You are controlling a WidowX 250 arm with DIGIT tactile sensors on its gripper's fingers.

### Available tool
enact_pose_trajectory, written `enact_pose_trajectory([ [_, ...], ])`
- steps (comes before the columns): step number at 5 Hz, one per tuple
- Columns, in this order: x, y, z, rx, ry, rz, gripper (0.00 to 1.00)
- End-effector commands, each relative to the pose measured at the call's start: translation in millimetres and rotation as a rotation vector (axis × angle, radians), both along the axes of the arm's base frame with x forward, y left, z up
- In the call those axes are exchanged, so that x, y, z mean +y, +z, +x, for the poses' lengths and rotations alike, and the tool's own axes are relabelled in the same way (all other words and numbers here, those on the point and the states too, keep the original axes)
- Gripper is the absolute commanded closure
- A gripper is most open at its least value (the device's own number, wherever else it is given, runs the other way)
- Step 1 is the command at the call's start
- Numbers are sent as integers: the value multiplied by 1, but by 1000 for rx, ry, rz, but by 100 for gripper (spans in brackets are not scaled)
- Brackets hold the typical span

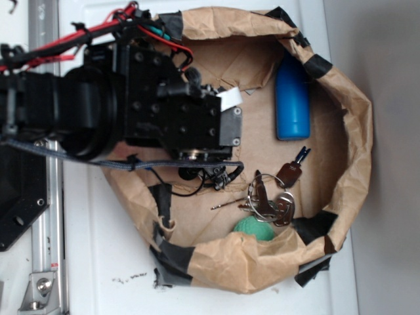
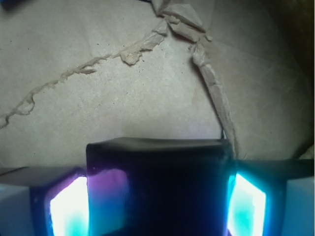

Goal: Grab the black box.

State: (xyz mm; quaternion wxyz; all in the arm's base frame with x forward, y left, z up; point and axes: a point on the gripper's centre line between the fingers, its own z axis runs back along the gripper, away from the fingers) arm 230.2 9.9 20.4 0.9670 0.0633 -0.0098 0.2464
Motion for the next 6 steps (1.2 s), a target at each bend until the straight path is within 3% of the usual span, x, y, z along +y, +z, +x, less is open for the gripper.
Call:
enact_pose_trajectory([
  [1,16,48,0,-87,-35,-97,100],
  [2,19,91,-2,-280,-173,-179,100],
  [3,19,136,3,-371,-305,-192,100],
  [4,9,147,22,-300,-393,-139,100],
  [5,-5,134,49,-166,-423,-54,100],
  [6,-27,122,57,-104,-428,-32,100],
])
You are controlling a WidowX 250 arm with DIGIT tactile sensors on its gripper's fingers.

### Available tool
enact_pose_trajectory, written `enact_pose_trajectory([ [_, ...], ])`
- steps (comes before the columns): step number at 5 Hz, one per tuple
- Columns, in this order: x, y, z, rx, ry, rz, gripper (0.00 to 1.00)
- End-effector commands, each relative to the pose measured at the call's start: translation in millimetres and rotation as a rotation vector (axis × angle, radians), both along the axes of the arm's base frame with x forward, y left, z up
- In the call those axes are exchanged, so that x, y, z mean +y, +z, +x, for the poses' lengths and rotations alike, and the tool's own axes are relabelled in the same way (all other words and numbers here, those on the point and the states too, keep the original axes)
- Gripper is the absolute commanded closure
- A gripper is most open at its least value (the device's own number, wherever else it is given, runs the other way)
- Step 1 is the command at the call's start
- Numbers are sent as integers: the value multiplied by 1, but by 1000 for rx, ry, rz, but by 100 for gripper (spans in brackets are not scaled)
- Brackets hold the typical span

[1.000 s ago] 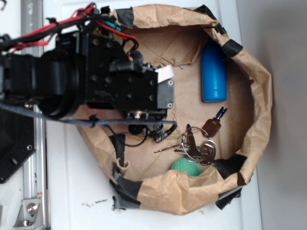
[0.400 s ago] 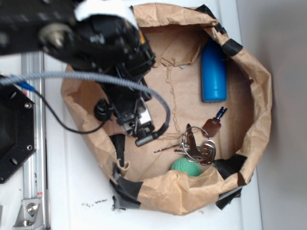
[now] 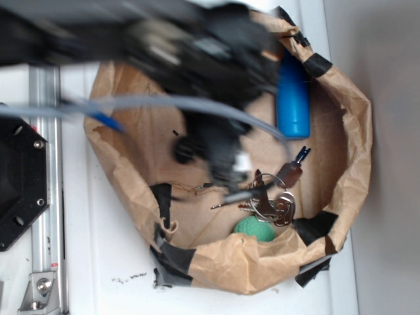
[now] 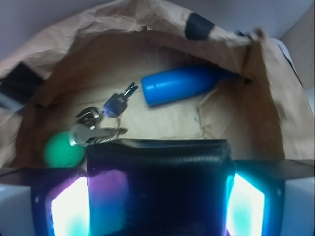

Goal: Grab the black box.

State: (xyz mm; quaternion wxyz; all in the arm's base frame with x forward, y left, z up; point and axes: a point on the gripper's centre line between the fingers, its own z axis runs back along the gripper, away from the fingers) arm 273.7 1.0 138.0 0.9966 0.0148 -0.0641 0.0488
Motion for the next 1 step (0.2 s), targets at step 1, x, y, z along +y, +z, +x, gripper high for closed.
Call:
enact_pose_trajectory([
  [1,-18,8,4,3,-24,-3,100],
])
